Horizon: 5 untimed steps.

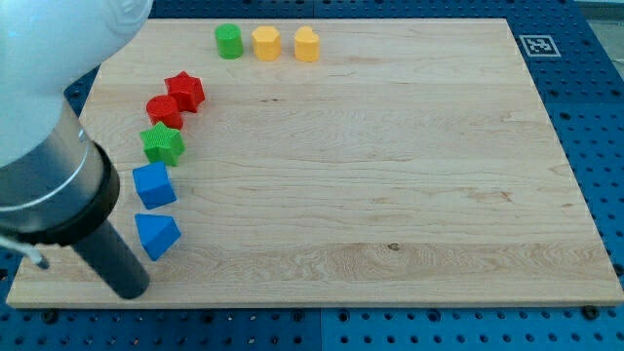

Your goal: Move the green star to the center

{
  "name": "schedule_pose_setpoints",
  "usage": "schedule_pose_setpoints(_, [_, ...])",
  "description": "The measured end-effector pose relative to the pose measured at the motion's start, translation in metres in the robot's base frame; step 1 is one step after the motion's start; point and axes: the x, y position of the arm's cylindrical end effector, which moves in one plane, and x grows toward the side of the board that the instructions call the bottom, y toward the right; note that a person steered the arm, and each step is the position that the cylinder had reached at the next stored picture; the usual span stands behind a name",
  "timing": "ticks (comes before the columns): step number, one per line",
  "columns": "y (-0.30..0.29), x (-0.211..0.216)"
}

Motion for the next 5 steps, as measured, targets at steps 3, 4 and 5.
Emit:
schedule_pose_setpoints(3, [-0.053,-0.058])
schedule_pose_setpoints(4, [-0.07,-0.1])
schedule_pose_setpoints(5, [-0.086,-0.13])
